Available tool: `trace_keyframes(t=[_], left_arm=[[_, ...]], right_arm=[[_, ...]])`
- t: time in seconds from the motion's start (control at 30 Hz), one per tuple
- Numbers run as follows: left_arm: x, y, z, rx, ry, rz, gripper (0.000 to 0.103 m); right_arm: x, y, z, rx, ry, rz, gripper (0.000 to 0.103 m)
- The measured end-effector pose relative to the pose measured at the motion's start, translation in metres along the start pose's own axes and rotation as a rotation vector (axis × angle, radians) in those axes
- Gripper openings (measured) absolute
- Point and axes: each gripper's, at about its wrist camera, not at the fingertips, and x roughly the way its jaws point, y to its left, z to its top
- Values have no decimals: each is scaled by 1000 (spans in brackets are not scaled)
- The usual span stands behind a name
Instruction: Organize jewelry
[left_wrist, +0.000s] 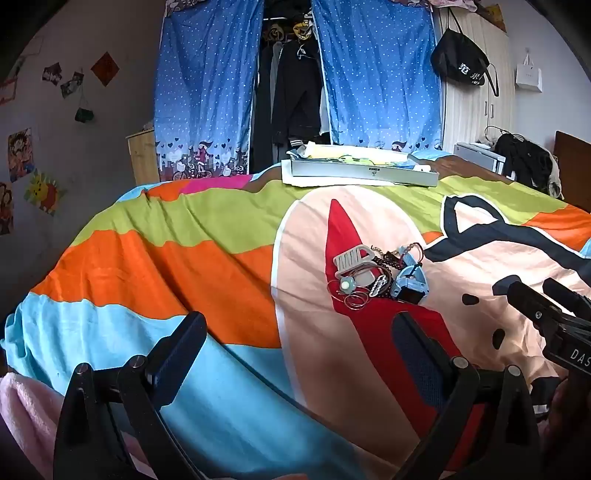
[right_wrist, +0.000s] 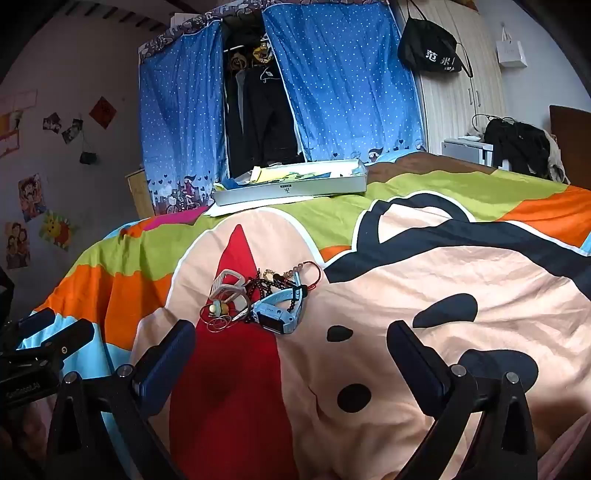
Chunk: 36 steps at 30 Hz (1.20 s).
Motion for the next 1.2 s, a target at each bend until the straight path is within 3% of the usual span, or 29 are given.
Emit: trace_keyframes(t=[1.2], left_arm=[[1, 0, 0, 2, 7, -1, 98]], right_arm=[[2, 1, 1, 1, 4, -1, 103]])
